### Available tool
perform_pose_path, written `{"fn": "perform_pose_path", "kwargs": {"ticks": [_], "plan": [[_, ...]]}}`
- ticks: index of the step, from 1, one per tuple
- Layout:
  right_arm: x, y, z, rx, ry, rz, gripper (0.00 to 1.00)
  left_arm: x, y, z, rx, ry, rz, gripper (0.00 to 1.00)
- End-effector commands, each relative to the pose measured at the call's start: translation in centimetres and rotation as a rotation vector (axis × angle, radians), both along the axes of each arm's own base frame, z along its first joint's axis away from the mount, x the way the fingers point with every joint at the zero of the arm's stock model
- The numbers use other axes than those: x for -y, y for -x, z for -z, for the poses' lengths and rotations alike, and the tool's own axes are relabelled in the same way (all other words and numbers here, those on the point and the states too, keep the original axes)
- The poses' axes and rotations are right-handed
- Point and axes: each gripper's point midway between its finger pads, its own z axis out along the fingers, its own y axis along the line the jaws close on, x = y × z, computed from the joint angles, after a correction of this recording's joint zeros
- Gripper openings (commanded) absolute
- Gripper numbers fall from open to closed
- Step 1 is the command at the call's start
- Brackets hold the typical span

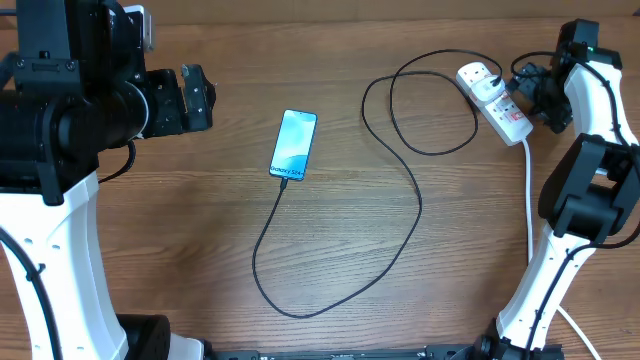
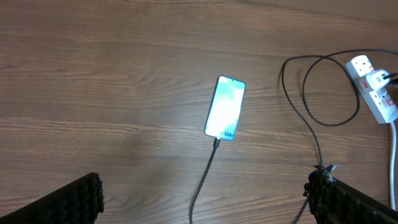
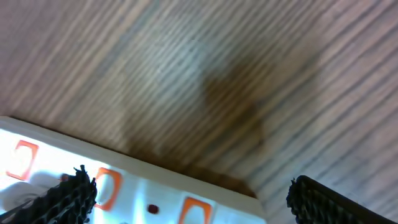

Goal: Plug charger to phone and switch on socket

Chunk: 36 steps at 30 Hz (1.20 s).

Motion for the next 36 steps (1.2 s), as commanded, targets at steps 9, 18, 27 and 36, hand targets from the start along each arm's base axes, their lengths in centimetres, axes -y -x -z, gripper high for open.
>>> {"fn": "perform_pose_path", "kwargs": {"ticks": [9, 18, 27, 36], "plan": [[0.1, -0.2, -0.5, 0.025, -0.030, 0.048, 1.00, 0.0, 0.2, 0.0, -0.003, 0.005, -0.016, 1.00], [-0.1, 0.7, 0.6, -0.010, -0.040, 0.048, 1.00, 0.0, 0.2, 0.0, -0.003, 0.005, -0.016, 1.00], [-0.4, 0.9, 1.2, -0.016, -0.055, 0.045, 1.00, 0.0, 0.2, 0.0, -0.003, 0.005, -0.016, 1.00], [-1.2, 1.0, 2.3, -0.032, -0.099, 0.034, 1.00, 0.0, 0.2, 0.0, -0.004, 0.005, -0.016, 1.00]]}}
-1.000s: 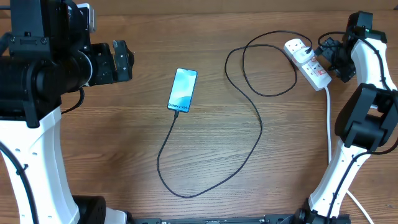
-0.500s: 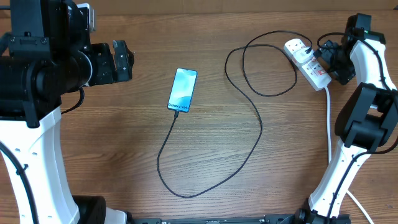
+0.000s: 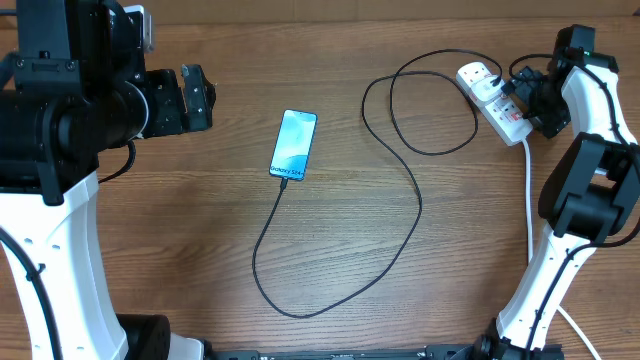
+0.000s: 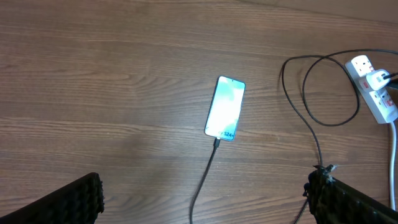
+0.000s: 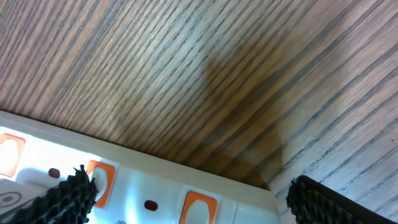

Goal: Plug charger to phone and switch on socket

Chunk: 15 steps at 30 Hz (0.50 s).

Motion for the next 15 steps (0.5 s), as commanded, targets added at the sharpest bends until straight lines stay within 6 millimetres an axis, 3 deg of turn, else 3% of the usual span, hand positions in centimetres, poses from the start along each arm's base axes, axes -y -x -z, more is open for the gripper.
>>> {"fn": "perform_pose_path", "kwargs": {"ticks": [1, 15], "plan": [[-0.2, 0.6, 1.4, -0.030, -0.036, 0.005, 1.00, 0.0, 0.2, 0.0, -0.003, 0.005, -0.016, 1.00], [-1.0, 1.3, 2.7, -0.068, -0.070, -0.038, 1.00, 0.0, 0.2, 0.0, -0.003, 0.005, -0.016, 1.00]]}}
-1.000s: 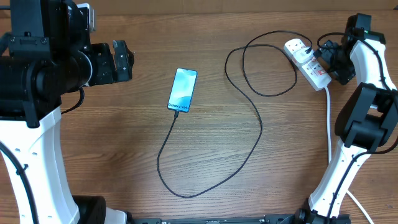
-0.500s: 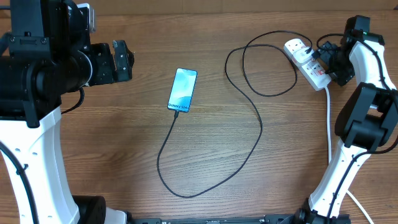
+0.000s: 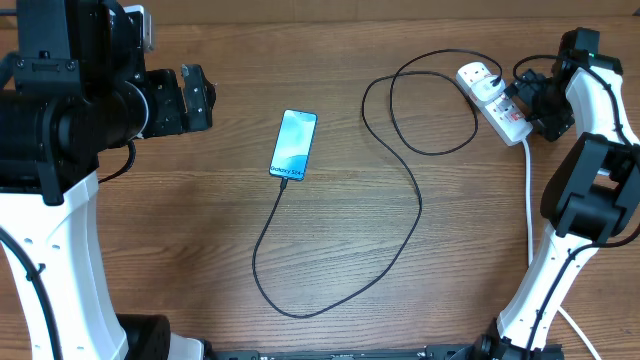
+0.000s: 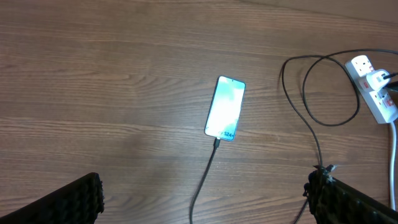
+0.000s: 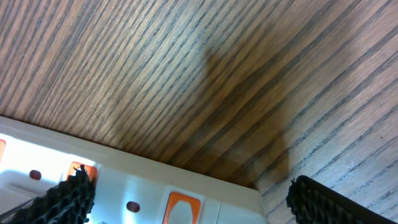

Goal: Plug charger to phone and switch on socket

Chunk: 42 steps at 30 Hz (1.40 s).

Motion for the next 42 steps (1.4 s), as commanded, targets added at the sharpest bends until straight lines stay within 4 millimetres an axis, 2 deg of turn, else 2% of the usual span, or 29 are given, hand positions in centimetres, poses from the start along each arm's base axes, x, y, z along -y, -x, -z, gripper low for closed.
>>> {"fn": "perform_pose_path", "kwargs": {"ticks": [1, 11, 23, 32, 42], "plan": [[-1.4, 0.5, 2.2, -0.043, -0.053, -0.046, 1.00, 0.0, 0.2, 0.0, -0.003, 0.005, -0.016, 0.99], [-1.4, 0.3, 2.6, -0.037, -0.053, -0.054, 1.00, 0.0, 0.2, 0.0, -0.003, 0.005, -0.016, 1.00], [-0.5, -0.4, 2.4, -0.011, -0.012, -0.030, 1.00, 0.0, 0.2, 0.0, -0.003, 0.005, -0.016, 1.00], [-1.5, -0.4, 2.4, -0.008, -0.054, -0.076, 1.00, 0.0, 0.2, 0.0, -0.003, 0.005, -0.016, 0.99], [-1.6, 0.1, 2.5, -0.027, -0.059, -0.077, 1.00, 0.0, 0.2, 0.0, -0.003, 0.005, -0.016, 1.00]]}}
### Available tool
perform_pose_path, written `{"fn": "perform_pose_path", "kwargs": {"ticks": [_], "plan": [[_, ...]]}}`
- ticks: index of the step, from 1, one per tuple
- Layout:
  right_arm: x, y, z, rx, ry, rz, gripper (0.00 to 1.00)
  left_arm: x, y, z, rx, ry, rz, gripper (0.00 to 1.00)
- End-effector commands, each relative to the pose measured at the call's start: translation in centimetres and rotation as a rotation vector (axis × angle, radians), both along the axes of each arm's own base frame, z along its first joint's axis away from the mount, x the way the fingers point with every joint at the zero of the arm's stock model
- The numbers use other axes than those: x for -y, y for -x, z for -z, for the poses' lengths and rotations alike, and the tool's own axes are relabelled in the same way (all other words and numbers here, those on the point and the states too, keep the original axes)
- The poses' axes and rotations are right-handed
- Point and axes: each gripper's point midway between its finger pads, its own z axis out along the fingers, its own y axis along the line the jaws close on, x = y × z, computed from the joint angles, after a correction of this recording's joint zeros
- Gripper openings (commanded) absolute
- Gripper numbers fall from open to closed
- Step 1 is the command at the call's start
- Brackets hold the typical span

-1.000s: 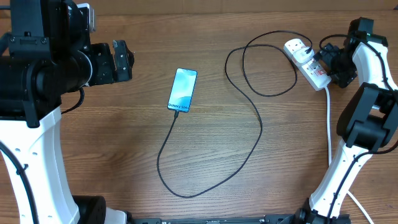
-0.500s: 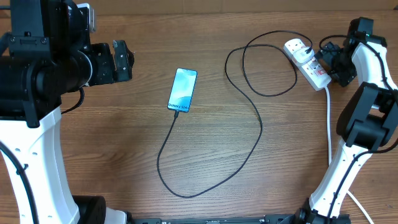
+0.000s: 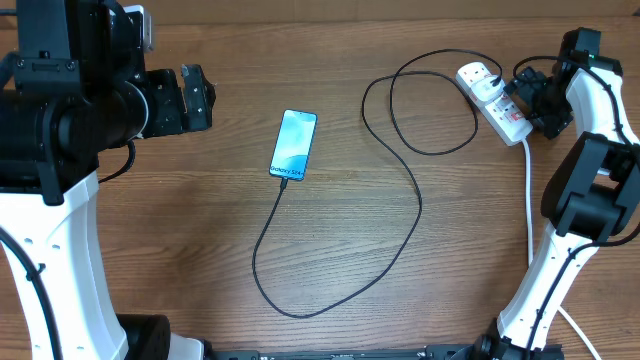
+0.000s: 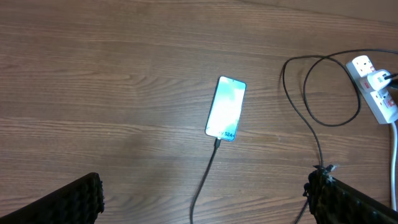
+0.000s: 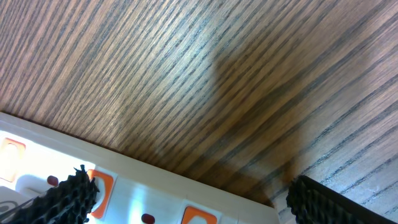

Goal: Plug charger to phone and switch on socket

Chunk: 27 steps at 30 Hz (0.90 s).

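Note:
The phone (image 3: 294, 144) lies screen-up and lit at mid-table, also seen in the left wrist view (image 4: 226, 107). A black cable (image 3: 418, 210) runs from its lower end in a wide loop to a white charger plug (image 3: 478, 75) seated in the white socket strip (image 3: 497, 104). My right gripper (image 3: 530, 100) hovers open just above the strip (image 5: 155, 186), whose orange switches (image 5: 101, 185) show between its fingers (image 5: 320, 199). My left gripper (image 3: 196, 98) is open, high at the far left, holding nothing.
The strip's white lead (image 3: 529, 200) runs down the right side beside the right arm's base. The cable's loops (image 4: 323, 99) lie on the wood between phone and strip. The left arm's body fills the left edge.
The right gripper has shifted slightly over the socket strip, so the orange switches sit a little lower and further right in its view. Phone, cable and left arm are unchanged.
At every earlier moment the phone lay lit with the cable in its lower end, and the left gripper stayed open and still. The right gripper stayed open close over the strip's switches, making only small shifts there, and it is still there now.

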Motion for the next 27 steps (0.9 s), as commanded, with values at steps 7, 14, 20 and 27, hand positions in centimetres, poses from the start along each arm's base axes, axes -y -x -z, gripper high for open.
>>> {"fn": "perform_pose_path", "kwargs": {"ticks": [7, 14, 20, 27], "plan": [[-1.9, 1.2, 2.4, -0.078, -0.043, -0.054, 1.00, 0.1, 0.2, 0.0, -0.004, 0.007, -0.015, 1.00], [-2.9, 1.4, 3.5, -0.105, -0.051, -0.072, 1.00, 0.1, 0.2, 0.0, -0.004, 0.007, -0.015, 1.00], [-3.3, 1.9, 4.1, -0.132, -0.060, -0.076, 1.00, 0.1, 0.2, 0.0, -0.003, 0.007, -0.015, 1.00], [-3.5, 2.1, 4.1, -0.141, -0.063, -0.079, 1.00, 0.1, 0.2, 0.0, -0.003, 0.007, -0.015, 1.00]]}}
